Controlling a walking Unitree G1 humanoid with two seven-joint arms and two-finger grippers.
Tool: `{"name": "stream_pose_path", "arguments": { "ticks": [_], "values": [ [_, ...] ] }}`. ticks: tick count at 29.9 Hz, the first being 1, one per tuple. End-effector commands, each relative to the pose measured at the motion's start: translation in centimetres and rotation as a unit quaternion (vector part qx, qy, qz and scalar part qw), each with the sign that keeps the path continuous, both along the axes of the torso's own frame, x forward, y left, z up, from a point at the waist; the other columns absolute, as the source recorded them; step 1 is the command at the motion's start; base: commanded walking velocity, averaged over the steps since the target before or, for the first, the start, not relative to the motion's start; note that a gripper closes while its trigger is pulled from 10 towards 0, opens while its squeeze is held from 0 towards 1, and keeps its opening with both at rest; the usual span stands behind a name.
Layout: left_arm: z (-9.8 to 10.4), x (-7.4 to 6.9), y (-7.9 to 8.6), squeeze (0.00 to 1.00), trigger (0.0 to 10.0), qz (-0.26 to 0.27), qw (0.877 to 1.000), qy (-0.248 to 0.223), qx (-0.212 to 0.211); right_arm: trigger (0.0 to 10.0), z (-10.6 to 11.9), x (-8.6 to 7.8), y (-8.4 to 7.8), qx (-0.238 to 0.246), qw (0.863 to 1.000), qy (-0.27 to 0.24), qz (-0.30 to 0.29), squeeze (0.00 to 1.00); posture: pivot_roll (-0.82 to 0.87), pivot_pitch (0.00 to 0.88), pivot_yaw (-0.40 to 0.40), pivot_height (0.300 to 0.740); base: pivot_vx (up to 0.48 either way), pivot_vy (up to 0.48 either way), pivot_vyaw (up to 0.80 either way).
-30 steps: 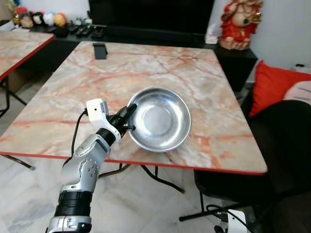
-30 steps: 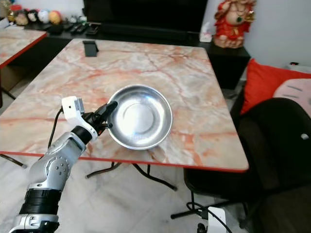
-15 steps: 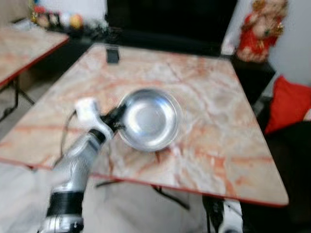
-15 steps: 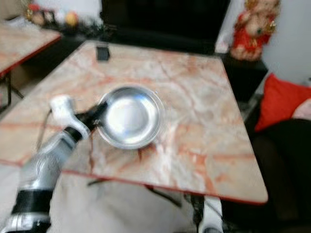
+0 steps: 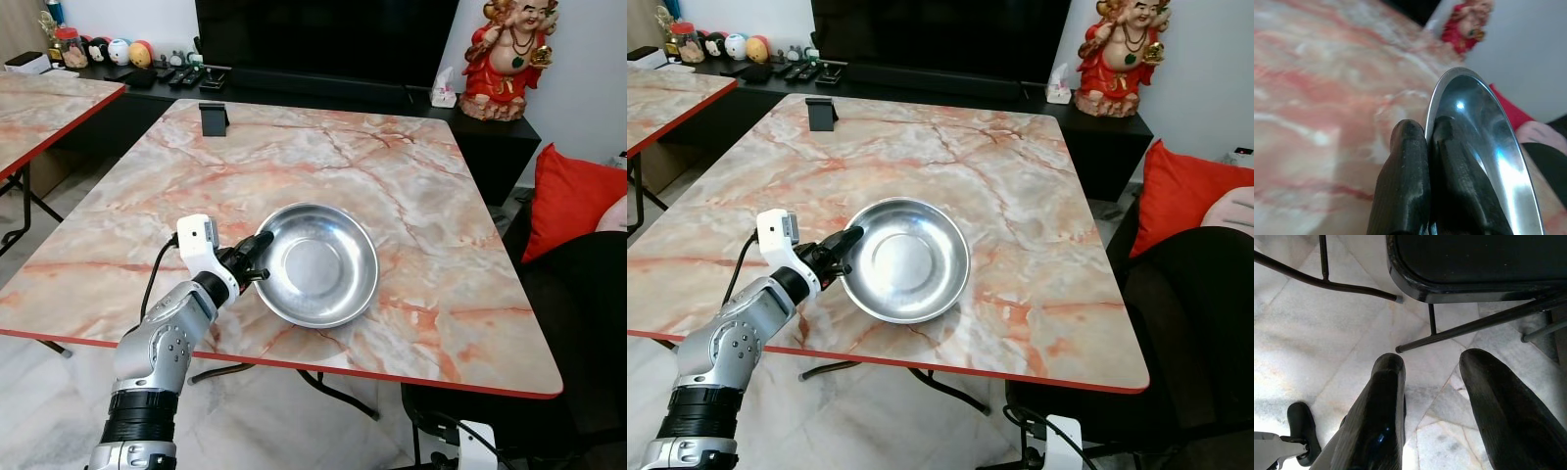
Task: Setting the table
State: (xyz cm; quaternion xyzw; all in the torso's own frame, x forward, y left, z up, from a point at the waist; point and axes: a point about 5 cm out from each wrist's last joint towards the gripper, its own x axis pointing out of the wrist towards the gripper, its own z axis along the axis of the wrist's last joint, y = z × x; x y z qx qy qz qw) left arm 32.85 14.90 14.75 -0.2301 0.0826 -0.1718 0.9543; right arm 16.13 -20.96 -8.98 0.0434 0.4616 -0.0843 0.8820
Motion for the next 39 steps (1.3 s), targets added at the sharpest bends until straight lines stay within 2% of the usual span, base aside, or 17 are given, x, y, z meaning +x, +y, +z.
{"name": "stream_pose_path", "arguments": {
  "ticks": [1,8,15,17,22,32,33,34,35,39],
  "values": [
    [-0.4,0.4,0.4,0.00,10.0,0.021,1.000,0.022,0.001,10.0,0.1,0.1,-0.2,-0.002,1.000,0.000,-0.001,0.00,0.07,0.000,-0.067,0.711,0.000,0.000,0.00],
    [-1.5,0.2,1.0,0.00,10.0,0.044,0.997,0.055,0.023,10.0,0.1,0.0,-0.3,-0.003,1.000,0.002,0.001,0.00,0.07,0.000,-0.071,0.711,0.000,0.000,0.00],
    [-2.1,0.3,1.5,0.00,10.0,0.064,0.995,0.077,0.022,10.0,0.0,0.0,-0.3,-0.002,1.000,0.003,0.003,0.00,0.07,0.000,-0.072,0.711,0.000,0.000,0.00],
    [-2.9,0.1,1.7,0.00,10.0,0.068,0.991,0.106,0.034,10.0,0.0,0.0,-0.2,0.000,1.000,0.004,0.004,0.00,0.07,0.000,-0.070,0.711,0.000,0.000,0.00],
    [-3.6,0.0,1.9,0.00,10.0,0.076,0.987,0.130,0.054,10.0,0.0,0.0,-0.2,0.001,1.000,0.004,0.005,0.00,0.07,0.000,-0.070,0.711,0.000,0.000,0.00],
    [-3.6,0.1,2.0,0.00,10.0,0.083,0.986,0.133,0.061,10.0,0.0,0.0,-0.2,0.003,1.000,0.008,0.007,0.00,0.07,0.000,-0.070,0.711,0.000,0.000,0.00],
    [-3.6,0.1,2.0,0.09,10.0,0.083,0.986,0.133,0.062,10.0,0.0,0.0,-0.2,0.003,1.000,0.008,0.007,0.00,0.07,0.000,-0.070,0.711,0.000,0.000,0.00],
    [-3.6,0.1,2.0,0.52,10.0,0.083,0.986,0.131,0.063,10.0,0.0,0.0,-0.2,0.003,1.000,0.008,0.007,0.00,0.07,0.000,-0.070,0.711,0.000,0.000,0.00],
    [-3.6,0.1,2.0,0.83,10.0,0.083,0.986,0.131,0.063,10.0,0.0,0.0,-0.2,0.004,1.000,0.008,0.007,0.00,0.07,0.000,-0.070,0.711,0.000,0.000,0.00],
    [-3.4,0.2,2.0,0.83,10.0,0.084,0.986,0.125,0.064,10.0,0.0,0.0,-0.2,0.003,1.000,0.008,0.007,0.00,0.07,0.000,-0.071,0.711,0.000,0.000,0.00]
  ]
}}
